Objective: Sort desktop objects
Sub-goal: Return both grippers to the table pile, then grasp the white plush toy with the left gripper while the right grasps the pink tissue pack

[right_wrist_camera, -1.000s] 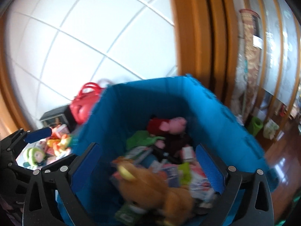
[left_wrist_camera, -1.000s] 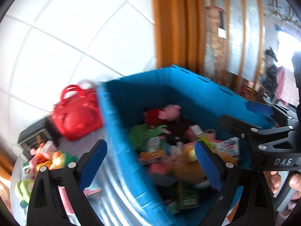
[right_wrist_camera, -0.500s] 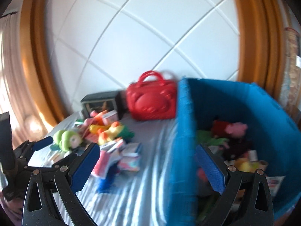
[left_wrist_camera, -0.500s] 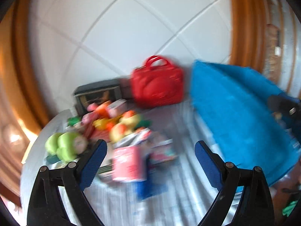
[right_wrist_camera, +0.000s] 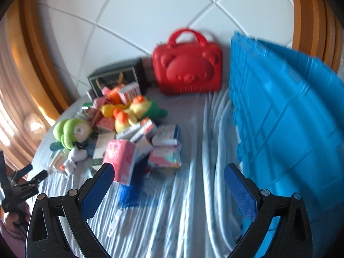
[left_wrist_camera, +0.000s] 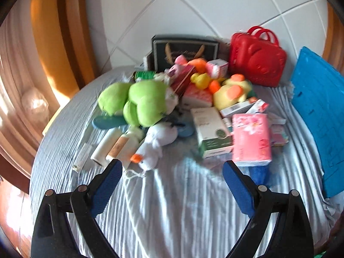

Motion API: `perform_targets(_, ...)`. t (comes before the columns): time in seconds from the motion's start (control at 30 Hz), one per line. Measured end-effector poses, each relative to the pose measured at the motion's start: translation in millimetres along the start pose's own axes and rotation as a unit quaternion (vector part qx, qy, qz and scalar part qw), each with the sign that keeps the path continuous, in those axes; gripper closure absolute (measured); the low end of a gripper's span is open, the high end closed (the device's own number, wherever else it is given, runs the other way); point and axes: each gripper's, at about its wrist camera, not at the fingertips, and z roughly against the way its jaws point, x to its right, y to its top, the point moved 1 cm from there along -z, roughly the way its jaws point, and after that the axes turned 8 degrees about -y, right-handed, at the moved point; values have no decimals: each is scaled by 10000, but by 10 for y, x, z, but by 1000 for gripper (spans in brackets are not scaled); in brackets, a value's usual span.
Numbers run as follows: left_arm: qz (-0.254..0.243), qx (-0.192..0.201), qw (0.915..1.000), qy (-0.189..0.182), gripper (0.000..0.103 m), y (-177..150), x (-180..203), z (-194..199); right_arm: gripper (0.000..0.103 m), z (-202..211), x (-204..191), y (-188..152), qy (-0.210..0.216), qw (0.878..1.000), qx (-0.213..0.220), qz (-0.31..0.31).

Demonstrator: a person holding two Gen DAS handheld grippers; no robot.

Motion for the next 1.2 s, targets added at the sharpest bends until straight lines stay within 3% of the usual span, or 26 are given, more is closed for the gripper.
perform_targets(0.17, 194, -342, 9991, 158, 8, 52, -320, -455, 0, -387, -39, -64, -106, 9988, -462, -127)
perform_targets(0.57, -106, -968, 9950, 233, 8, 380, -401, -1613, 0, -1132, -264, -77, -317, 9920, -1219, -61)
perform_targets(0.77, -529, -952, 9924, 568, 8, 361, -342, -1817, 0, -1397, -608, -110, -166, 9880, -1510, 281)
perform_targets(0.83, -559, -1053, 9916, 512, 9, 354, -312, -1876, 0, -1470, -789, -102, -67, 9868, -1556, 435)
perform_targets(0.9, -557, -1086, 9909, 569, 18, 334, -268, -1902, 0, -1538, -969, -88, 30, 9862, -1562, 552)
perform_targets(0.97, -405, -1278, 9907, 233, 38, 282, -245, -1918, 0, -1602, -1126, -78, 83, 9854, -1573, 654)
perform_targets(1.17, -268, -1231, 9914, 358, 38, 223, -299, -1958, 0, -1877, -1486, -128, 221, 9795, -1830, 817)
perform_targets(1.2, -188, -1233, 9916, 341, 42, 231, -311, -1952, 0, -1930, -1525, -136, 201, 9786, -1893, 785)
